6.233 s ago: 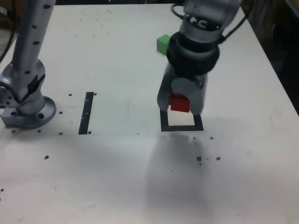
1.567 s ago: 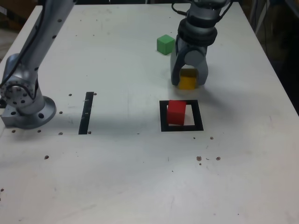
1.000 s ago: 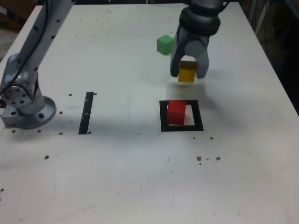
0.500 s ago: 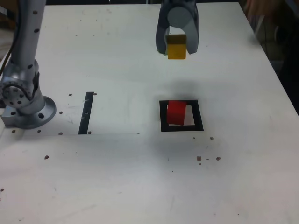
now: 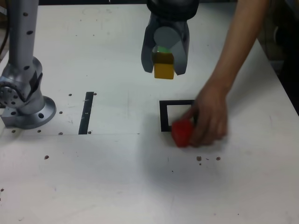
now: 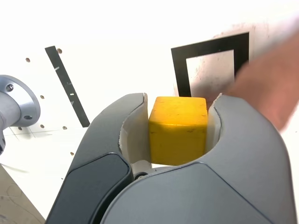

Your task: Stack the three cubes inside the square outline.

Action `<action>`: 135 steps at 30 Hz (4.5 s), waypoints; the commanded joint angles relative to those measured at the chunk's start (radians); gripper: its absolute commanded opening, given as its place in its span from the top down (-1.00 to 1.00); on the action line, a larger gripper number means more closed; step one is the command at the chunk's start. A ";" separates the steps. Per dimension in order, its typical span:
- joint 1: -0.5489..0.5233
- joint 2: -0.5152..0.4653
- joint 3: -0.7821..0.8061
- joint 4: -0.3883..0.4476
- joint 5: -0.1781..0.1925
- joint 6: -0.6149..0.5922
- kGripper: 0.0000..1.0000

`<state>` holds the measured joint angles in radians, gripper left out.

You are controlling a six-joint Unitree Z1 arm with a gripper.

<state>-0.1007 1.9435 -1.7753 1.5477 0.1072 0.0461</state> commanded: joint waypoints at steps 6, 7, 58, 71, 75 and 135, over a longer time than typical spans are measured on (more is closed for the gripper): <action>-0.008 0.019 0.008 -0.009 -0.005 -0.005 0.73; -0.010 0.022 0.007 -0.011 -0.007 -0.006 0.73; -0.033 0.279 -0.069 -0.251 0.002 -0.023 0.72; -0.033 0.305 -0.102 -0.269 0.003 0.008 0.37; -0.033 0.315 -0.110 -0.265 -0.001 0.020 0.19; -0.391 0.266 -0.040 -0.230 0.113 0.406 -0.89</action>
<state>-0.5014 2.1955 -1.8215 1.3306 0.2191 0.4528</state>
